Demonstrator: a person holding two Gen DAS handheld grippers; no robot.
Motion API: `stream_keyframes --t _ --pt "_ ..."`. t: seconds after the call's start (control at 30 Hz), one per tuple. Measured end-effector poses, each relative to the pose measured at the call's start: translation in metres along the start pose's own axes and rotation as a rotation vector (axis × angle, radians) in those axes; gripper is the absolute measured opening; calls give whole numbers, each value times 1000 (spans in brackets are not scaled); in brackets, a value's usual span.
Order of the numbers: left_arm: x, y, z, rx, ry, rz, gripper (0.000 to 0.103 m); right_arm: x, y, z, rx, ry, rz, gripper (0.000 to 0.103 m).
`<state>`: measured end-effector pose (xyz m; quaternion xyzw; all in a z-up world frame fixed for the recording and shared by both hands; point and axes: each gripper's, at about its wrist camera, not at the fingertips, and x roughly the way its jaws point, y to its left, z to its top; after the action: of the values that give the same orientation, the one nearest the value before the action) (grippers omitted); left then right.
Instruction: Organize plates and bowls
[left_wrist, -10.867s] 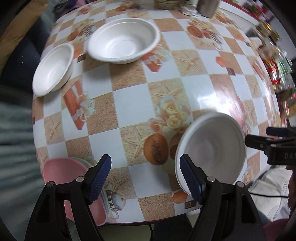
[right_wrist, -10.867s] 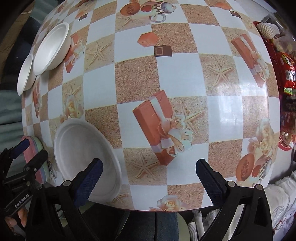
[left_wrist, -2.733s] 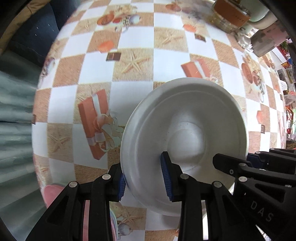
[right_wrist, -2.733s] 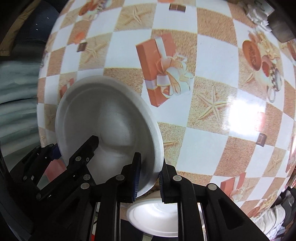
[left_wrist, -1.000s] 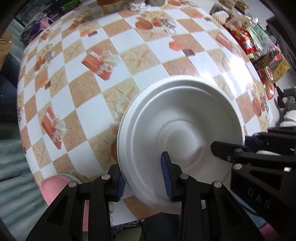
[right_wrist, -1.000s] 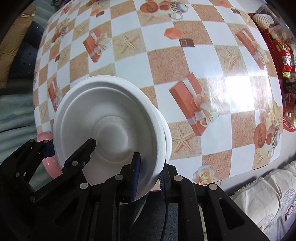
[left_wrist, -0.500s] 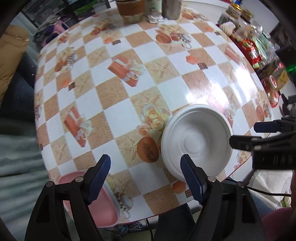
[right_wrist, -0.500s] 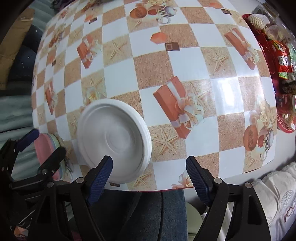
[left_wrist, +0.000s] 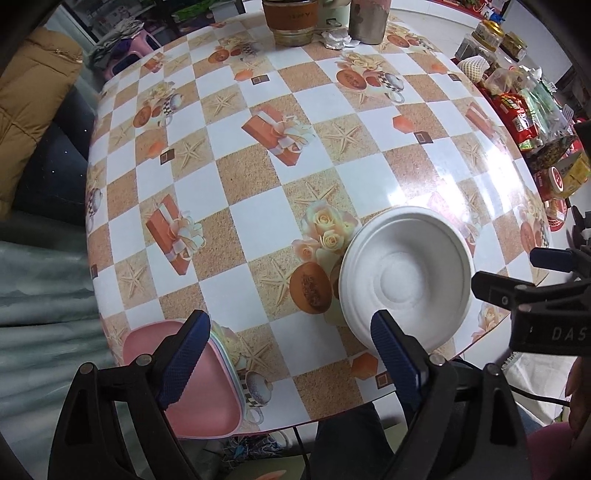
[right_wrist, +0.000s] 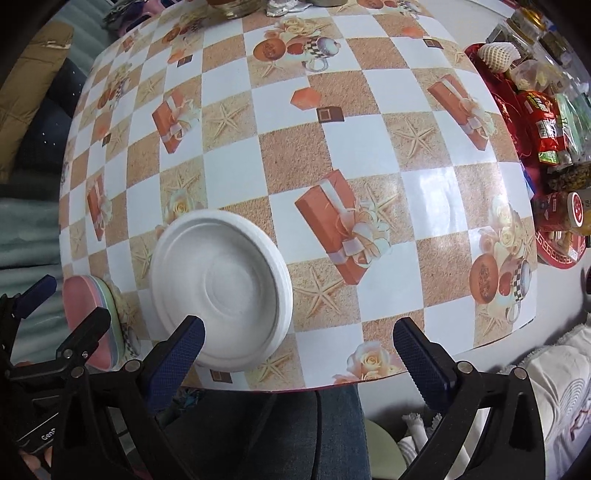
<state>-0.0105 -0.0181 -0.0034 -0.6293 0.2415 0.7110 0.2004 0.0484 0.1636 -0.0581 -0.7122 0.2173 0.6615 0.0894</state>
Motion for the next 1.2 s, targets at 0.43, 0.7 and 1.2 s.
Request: stream_keyframes --t 0.43,0.7,1.2 --pt "-2 -3 1 -2 -5 0 91 5 4 -4 3 22 -9 103" --pt "-1 -2 2 1 2 0 91 9 4 -5 13 37 -7 103" --pt "4 5 1 25 3 -4 91 15 8 -4 16 57 -8 103"
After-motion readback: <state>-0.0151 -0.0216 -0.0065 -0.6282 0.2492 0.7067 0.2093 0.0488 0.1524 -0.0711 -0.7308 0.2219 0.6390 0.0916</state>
